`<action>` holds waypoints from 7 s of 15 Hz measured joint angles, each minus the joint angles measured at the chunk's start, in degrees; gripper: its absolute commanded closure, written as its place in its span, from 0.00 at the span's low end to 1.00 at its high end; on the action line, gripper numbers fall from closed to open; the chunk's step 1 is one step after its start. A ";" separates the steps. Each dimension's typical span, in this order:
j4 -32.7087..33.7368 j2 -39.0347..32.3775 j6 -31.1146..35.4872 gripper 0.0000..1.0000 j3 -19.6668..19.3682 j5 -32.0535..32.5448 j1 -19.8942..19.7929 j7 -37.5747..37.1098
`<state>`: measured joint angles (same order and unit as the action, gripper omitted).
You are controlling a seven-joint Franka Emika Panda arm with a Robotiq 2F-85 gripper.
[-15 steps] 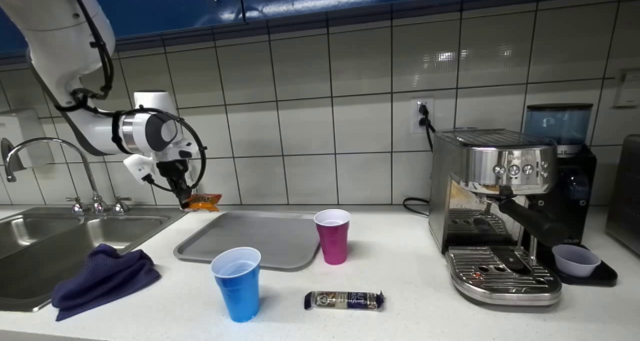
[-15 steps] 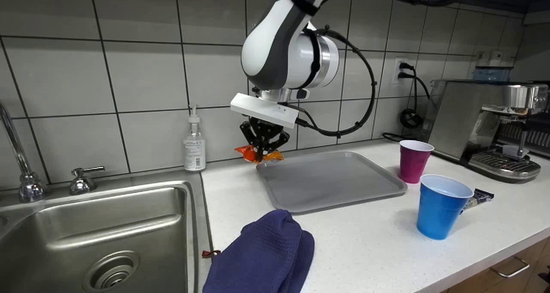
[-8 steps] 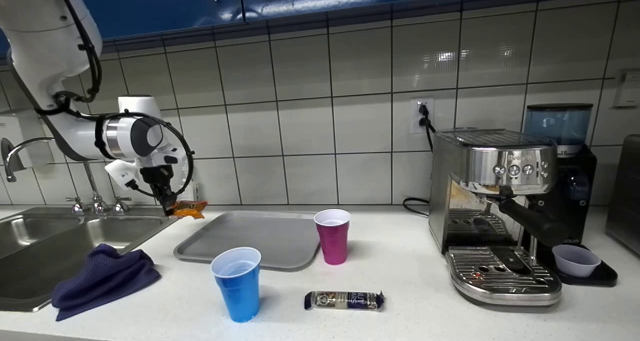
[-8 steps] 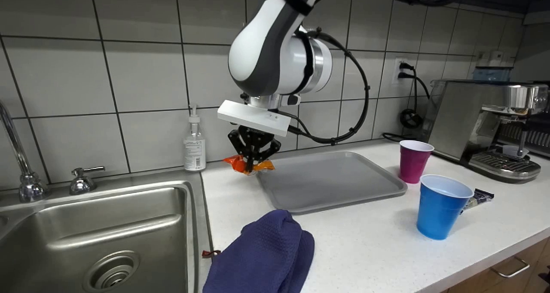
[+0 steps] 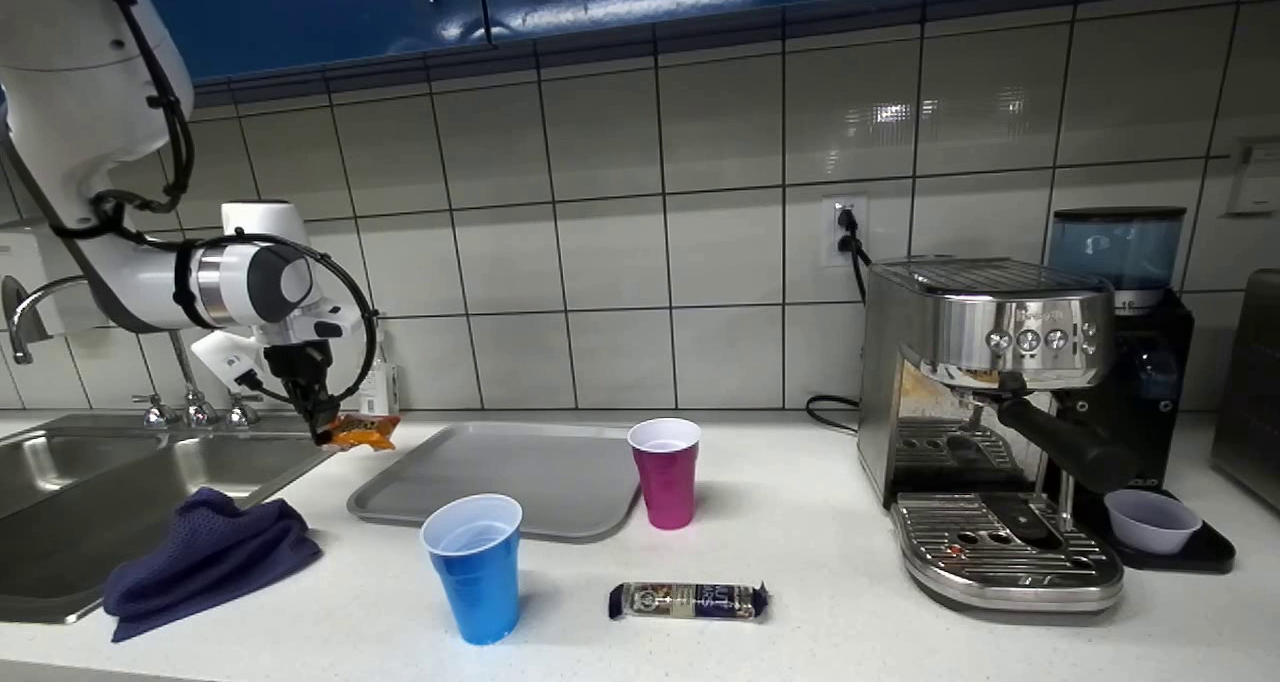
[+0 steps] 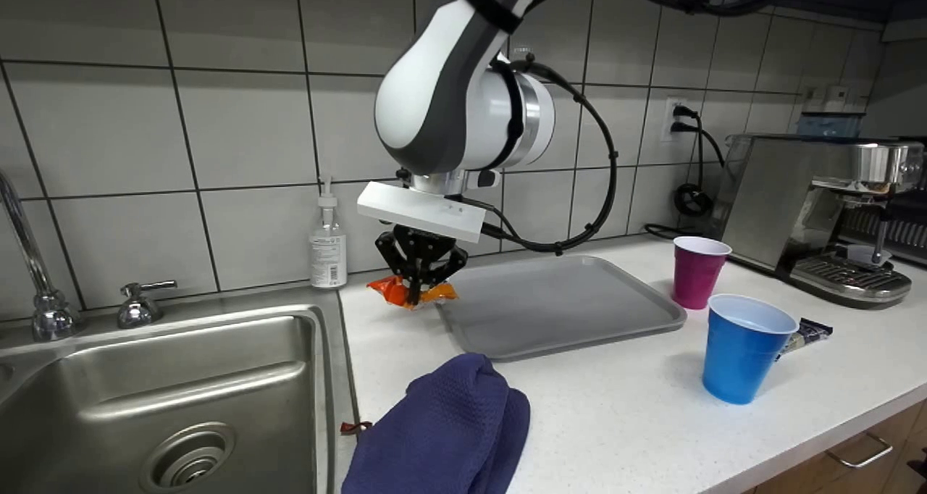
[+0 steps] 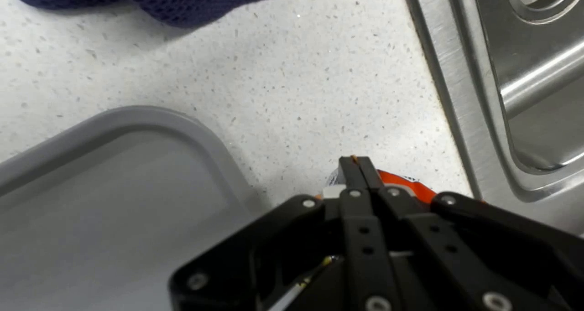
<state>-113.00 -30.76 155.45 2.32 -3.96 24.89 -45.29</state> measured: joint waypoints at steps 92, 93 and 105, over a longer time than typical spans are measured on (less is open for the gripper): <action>-17.26 10.49 -14.42 0.00 8.08 8.79 -1.14 25.60; -17.26 10.42 -14.32 0.00 8.43 7.55 -1.43 26.45; -17.32 6.84 -4.71 0.00 8.90 4.83 -1.80 27.56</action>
<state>-130.32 -23.93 150.74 11.23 0.87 23.09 -17.73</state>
